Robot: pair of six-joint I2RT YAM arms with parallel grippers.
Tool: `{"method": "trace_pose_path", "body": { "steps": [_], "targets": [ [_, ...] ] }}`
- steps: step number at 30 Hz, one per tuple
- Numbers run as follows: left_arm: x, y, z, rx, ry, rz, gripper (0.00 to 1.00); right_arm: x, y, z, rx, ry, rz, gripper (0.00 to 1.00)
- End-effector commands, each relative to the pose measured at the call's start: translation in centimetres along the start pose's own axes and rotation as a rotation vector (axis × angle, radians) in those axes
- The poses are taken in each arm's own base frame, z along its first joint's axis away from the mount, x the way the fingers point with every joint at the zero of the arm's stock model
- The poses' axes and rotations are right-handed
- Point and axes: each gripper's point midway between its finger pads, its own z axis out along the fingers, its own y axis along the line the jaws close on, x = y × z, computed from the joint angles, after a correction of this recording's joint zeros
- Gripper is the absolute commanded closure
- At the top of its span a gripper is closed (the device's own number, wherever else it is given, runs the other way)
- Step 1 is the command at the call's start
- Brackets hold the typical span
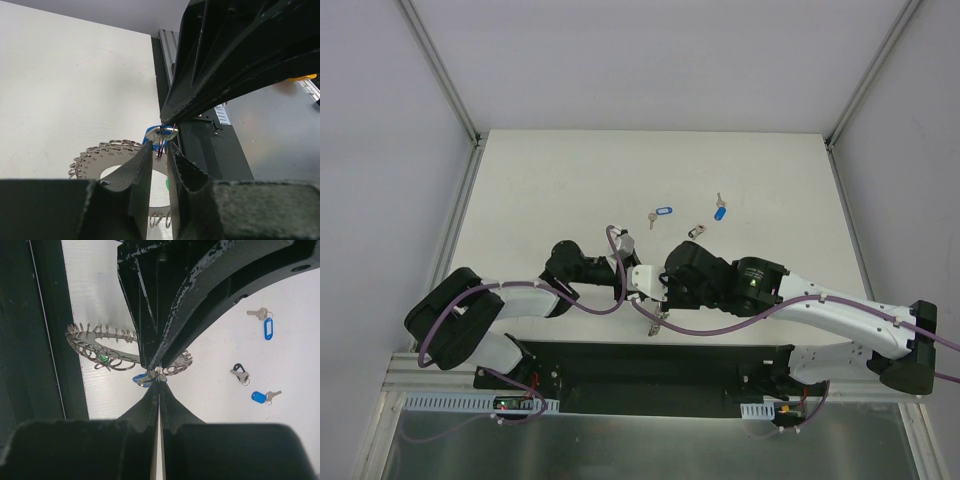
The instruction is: Put the keys on the keyring
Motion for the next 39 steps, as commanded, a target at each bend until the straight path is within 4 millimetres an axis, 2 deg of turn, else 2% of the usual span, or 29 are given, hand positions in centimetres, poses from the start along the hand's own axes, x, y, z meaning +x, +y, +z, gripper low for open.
{"method": "trace_pose_path", "body": {
  "steps": [1,2,6,11,18,28,39],
  "targets": [
    [-6.1,-2.7,0.5,0.128,-0.186,0.329,0.92,-2.0,-1.0,-1.1,0.030,-0.061,-0.006,0.99],
    [-6.3,-2.6,0.5,0.124,-0.191,0.330,1.00,-2.0,-1.0,-1.1,0.027,-0.061,-0.007,0.99],
    [-6.9,-2.3,0.3,0.074,-0.225,0.327,1.00,-1.8,-0.8,-1.1,0.022,-0.057,-0.002,0.99],
    [-8.9,-0.8,-0.6,-0.084,-0.332,0.318,1.00,-1.1,-0.5,-1.1,0.019,-0.038,0.007,0.99],
    [-10.6,0.1,-2.0,-0.204,-0.426,0.302,1.00,-0.1,0.2,-0.4,0.012,-0.026,0.048,0.99],
    [-12.3,-1.4,-3.0,-0.214,-0.488,0.343,1.00,0.5,0.9,1.0,0.006,-0.017,0.074,0.99],
    [-13.1,-1.3,-3.7,-0.258,-0.533,0.333,1.00,-1.7,0.0,1.6,0.037,-0.120,0.117,0.99]
  ]
}}
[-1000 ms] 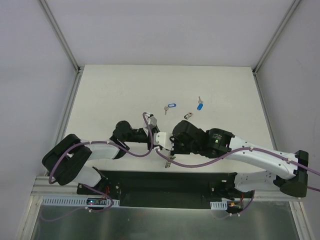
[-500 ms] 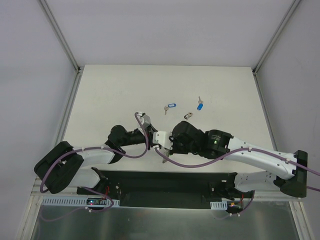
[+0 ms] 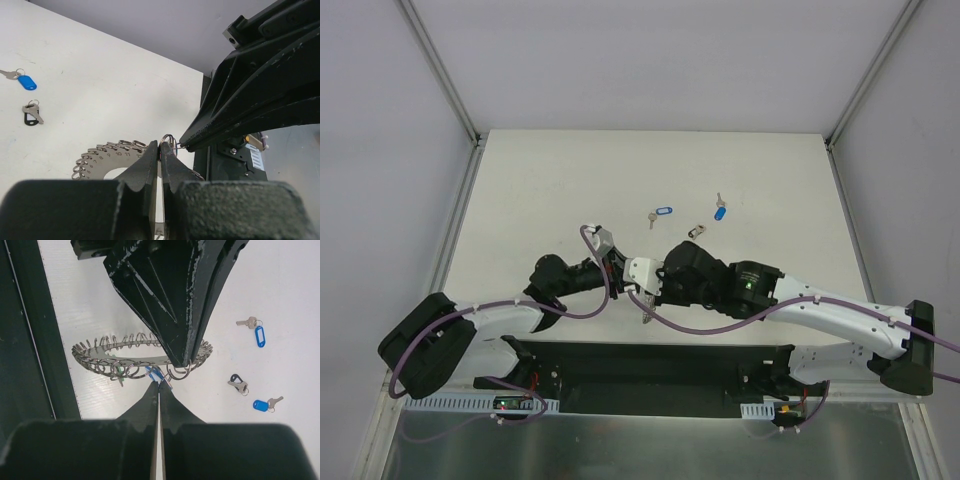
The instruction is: Put the keys on the keyring
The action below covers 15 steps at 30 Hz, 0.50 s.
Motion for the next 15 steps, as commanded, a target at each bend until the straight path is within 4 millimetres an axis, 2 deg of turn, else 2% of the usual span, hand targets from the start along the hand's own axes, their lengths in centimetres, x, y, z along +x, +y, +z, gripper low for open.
{"method": "trace_pose_path", "body": {
  "steps": [1,2,9,15],
  "targets": [
    [-10.8,-3.1,-0.8,0.064,-0.415,0.255,1.00,-0.8,0.9,0.3,-0.032,-0.059,0.054,0.99],
    [-10.9,-3.1,-0.9,0.054,-0.423,0.253,1.00,-1.3,0.8,0.4,-0.027,-0.083,0.060,0.99],
    [-12.0,-3.3,-1.8,0.025,-0.473,0.258,1.00,-1.5,1.4,1.4,-0.046,-0.111,0.098,0.99],
    [-12.1,-3.4,-2.1,0.017,-0.487,0.247,1.00,-2.5,0.4,1.3,-0.029,-0.170,0.136,0.99]
  ]
}}
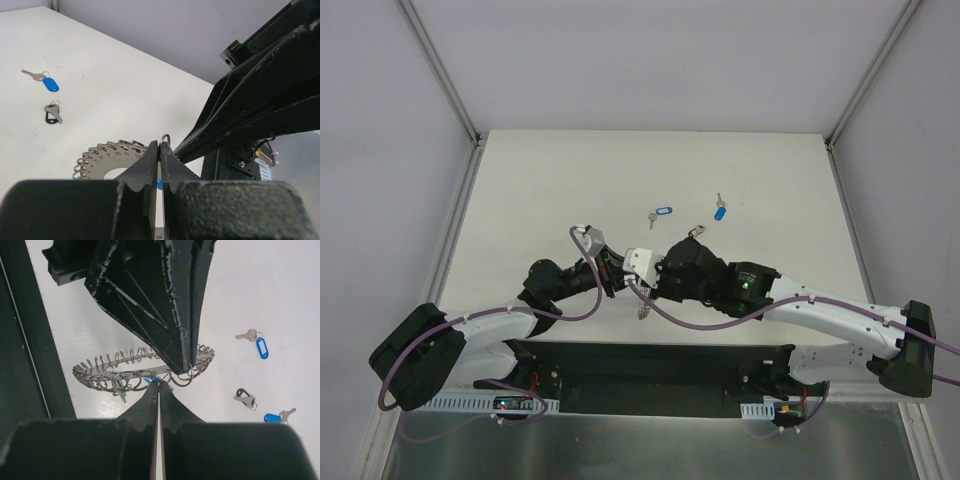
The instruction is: Put the keys on the keyring
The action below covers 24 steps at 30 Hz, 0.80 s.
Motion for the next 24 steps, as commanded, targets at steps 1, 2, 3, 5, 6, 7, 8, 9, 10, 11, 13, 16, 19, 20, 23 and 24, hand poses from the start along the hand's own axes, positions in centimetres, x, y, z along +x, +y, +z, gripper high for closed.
{"method": "trace_pose_path", "body": {
  "steps": [1,2,3,5,6,7,8,9,10,11,13,16,19,20,23,24],
  "targets": [
    [-11.2,-4.0,-1.0,0.101,-0.446,0.221,1.00,-1.5,0.7,-0.2,-0.056,-0.085,0.069,0.99],
    [-11.3,-3.9,-1.1,0.097,-0.448,0.220,1.00,-1.5,0.6,-0.1,-0.054,-0.089,0.075,0.99],
    [-11.3,-4.0,-1.2,0.096,-0.452,0.222,1.00,-1.5,0.5,-0.1,-0.051,-0.088,0.076,0.99],
    [-11.3,-3.9,-1.4,0.087,-0.456,0.227,1.00,-1.4,0.4,-0.2,-0.052,-0.079,0.070,0.99],
    [-11.3,-3.8,-1.6,0.079,-0.460,0.231,1.00,-1.3,0.1,-0.4,-0.041,-0.075,0.066,0.99],
    [-10.9,-3.6,-1.8,0.069,-0.456,0.230,1.00,-0.9,0.0,-0.6,-0.042,-0.059,0.066,0.99],
    [-10.9,-3.4,-1.9,0.054,-0.461,0.230,1.00,-1.1,-0.3,-0.8,-0.036,-0.059,0.064,0.99],
    [-10.9,-3.3,-2.1,0.044,-0.465,0.235,1.00,-1.1,-0.5,-1.2,-0.027,-0.056,0.053,0.99],
    [-10.6,-3.0,-2.2,0.032,-0.460,0.235,1.00,-0.6,-0.8,-1.3,-0.022,-0.036,0.052,0.99],
    [-10.6,-2.7,-2.3,0.015,-0.466,0.236,0.98,-0.6,-1.0,-1.5,-0.014,-0.033,0.048,0.99],
    [-10.2,-2.2,-2.5,-0.015,-0.456,0.242,0.77,-0.4,-1.7,-1.7,0.004,-0.015,0.041,0.99],
    [-9.7,-1.2,-2.7,-0.074,-0.430,0.238,0.60,-0.5,-2.4,-2.1,0.028,-0.011,0.038,0.99],
    [-9.0,-0.2,-3.0,-0.139,-0.374,0.232,0.49,-0.7,-3.1,-2.2,0.048,-0.005,0.037,0.99],
    [-9.6,-0.3,-3.5,-0.156,-0.383,0.246,0.46,-0.7,-3.2,-2.2,0.049,-0.003,0.035,0.99],
    [-9.8,1.2,-4.5,-0.277,-0.346,0.225,0.36,-0.7,-3.7,-1.8,0.056,0.009,0.035,0.99],
    [-9.9,1.6,-4.8,-0.312,-0.341,0.219,0.34,-0.8,-3.8,-1.7,0.057,0.013,0.035,0.99]
  ]
}}
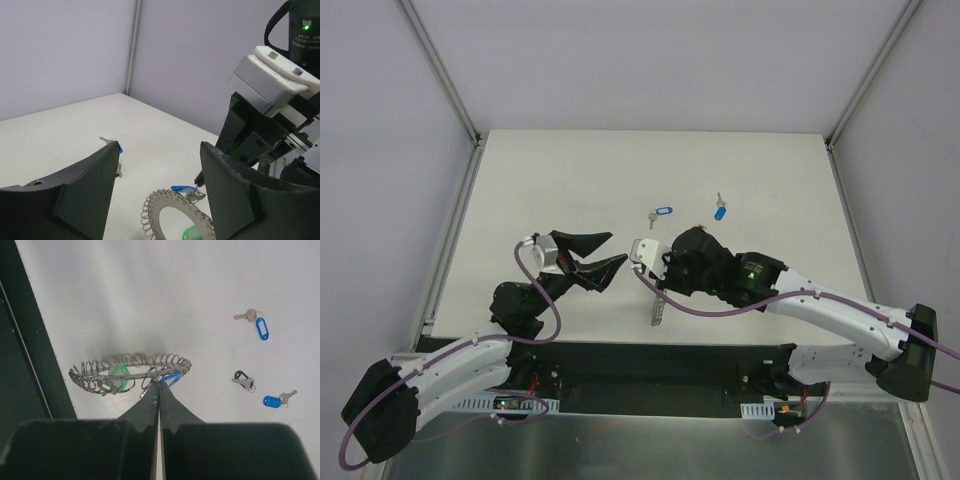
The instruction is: Put the keys on the keyring
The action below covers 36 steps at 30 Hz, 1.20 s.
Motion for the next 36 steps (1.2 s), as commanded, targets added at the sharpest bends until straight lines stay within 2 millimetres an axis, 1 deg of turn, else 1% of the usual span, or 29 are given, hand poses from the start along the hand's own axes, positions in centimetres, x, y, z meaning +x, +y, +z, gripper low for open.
{"method": "trace_pose_path", "body": {
  "steps": [1,3,4,5,6,7,8,9,10,11,12,13,15,16,17,19,20,22,25,26,28,29,30,31,32,33,34,35,36],
  "targets": [
    [-2.7,2.9,-0.4,-0.200,-0.020,0.045,0.31,-2.6,-2.2,-0.8,0.059,-0.050,-0.006,0.99],
    [-2.3,4.1,-1.5,-0.293,0.046,0.043,0.25,-2.8,-2.6,-0.4,0.062,-0.043,-0.006,0.99],
    [-3.4,4.3,-1.5,-0.326,0.044,0.046,0.22,-2.8,-2.9,-0.3,0.068,-0.039,-0.002,0.99],
    [-4.3,5.1,-2.0,-0.388,0.032,0.051,0.19,-3.2,-3.2,-0.4,0.072,-0.048,0.001,0.99],
    [-2.7,5.9,-3.0,-0.446,0.125,0.048,0.11,-3.1,-3.3,0.1,0.069,-0.038,0.004,0.99],
    [-4.3,5.9,-2.9,-0.470,0.114,0.052,0.09,-3.2,-3.6,0.2,0.074,-0.040,0.010,0.99],
    [-4.6,6.7,-3.6,-0.532,0.129,0.050,0.06,-3.4,-3.7,0.4,0.071,-0.042,0.010,0.99],
    [-3.7,7.2,-4.6,-0.582,0.193,0.043,0.01,-4.0,-3.9,0.5,0.069,-0.056,0.012,0.99],
    [-5.2,7.1,-4.5,-0.603,0.185,0.042,0.01,-4.2,-4.1,1.2,0.064,-0.051,0.015,0.99],
    [-5.4,7.2,-4.7,-0.620,0.201,0.054,0.01,-4.5,-4.3,1.5,0.062,-0.055,0.016,0.99],
    [-5.7,7.1,-4.8,-0.621,0.216,0.062,0.01,-5.6,-4.7,1.5,0.063,-0.077,0.014,0.99],
    [-6.3,6.9,-5.0,-0.626,0.238,0.068,0.01,-5.7,-4.8,2.7,0.059,-0.062,0.012,0.99],
    [-6.8,6.5,-5.2,-0.614,0.259,0.082,0.01,-6.6,-5.3,3.6,0.057,-0.072,0.011,0.99],
    [-7.4,6.3,-5.3,-0.610,0.270,0.090,0.01,-7.7,-5.9,4.4,0.061,-0.089,0.006,0.99],
    [-7.7,6.2,-5.4,-0.607,0.280,0.110,0.01,-8.3,-6.3,4.9,0.068,-0.098,0.011,0.99],
    [-8.5,6.3,-5.9,-0.624,0.296,0.145,0.01,-10.3,-7.6,5.1,0.094,-0.148,0.020,0.99],
    [-8.8,6.5,-6.1,-0.632,0.306,0.176,0.01,-10.3,-7.8,6.2,0.092,-0.139,0.026,0.99],
    [-9.4,6.9,-6.4,-0.658,0.310,0.207,0.01,-11.7,-8.7,6.6,0.112,-0.180,0.039,0.99],
    [-9.8,7.4,-6.8,-0.680,0.312,0.237,0.01,-12.1,-8.7,7.7,0.110,-0.197,0.075,0.99],
    [-9.8,7.5,-6.8,-0.687,0.310,0.240,0.01,-11.3,-8.3,8.3,0.101,-0.183,0.099,0.99],
    [-8.9,8.1,-7.0,-0.695,0.330,0.239,0.01,-10.5,-7.8,8.9,0.094,-0.174,0.126,0.99],
    [-8.6,8.2,-7.0,-0.696,0.335,0.227,0.01,-8.9,-6.9,9.7,0.077,-0.137,0.153,0.99],
    [-7.7,8.6,-7.1,-0.700,0.352,0.216,0.01,-8.3,-6.5,10.0,0.072,-0.128,0.168,0.99],
    [-7.5,9.1,-7.4,-0.711,0.356,0.204,0.01,-7.1,-6.0,10.4,0.062,-0.102,0.181,0.99],
    [-6.9,8.9,-7.3,-0.688,0.367,0.179,0.01,-5.2,-5.0,11.0,0.046,-0.062,0.192,0.99],
    [-6.2,9.1,-7.4,-0.684,0.379,0.170,0.01,-4.2,-4.4,11.3,0.040,-0.047,0.218,0.99],
    [-6.3,9.7,-7.7,-0.707,0.377,0.166,0.01,-3.4,-3.9,11.6,0.033,-0.032,0.228,0.99],
    [-6.0,9.7,-7.6,-0.694,0.383,0.152,0.01,-2.6,-3.5,11.8,0.028,-0.015,0.242,0.99],
    [-6.0,9.8,-7.7,-0.696,0.382,0.150,0.01,-0.8,-2.5,12.3,0.016,0.020,0.265,0.99]
  ]
}}
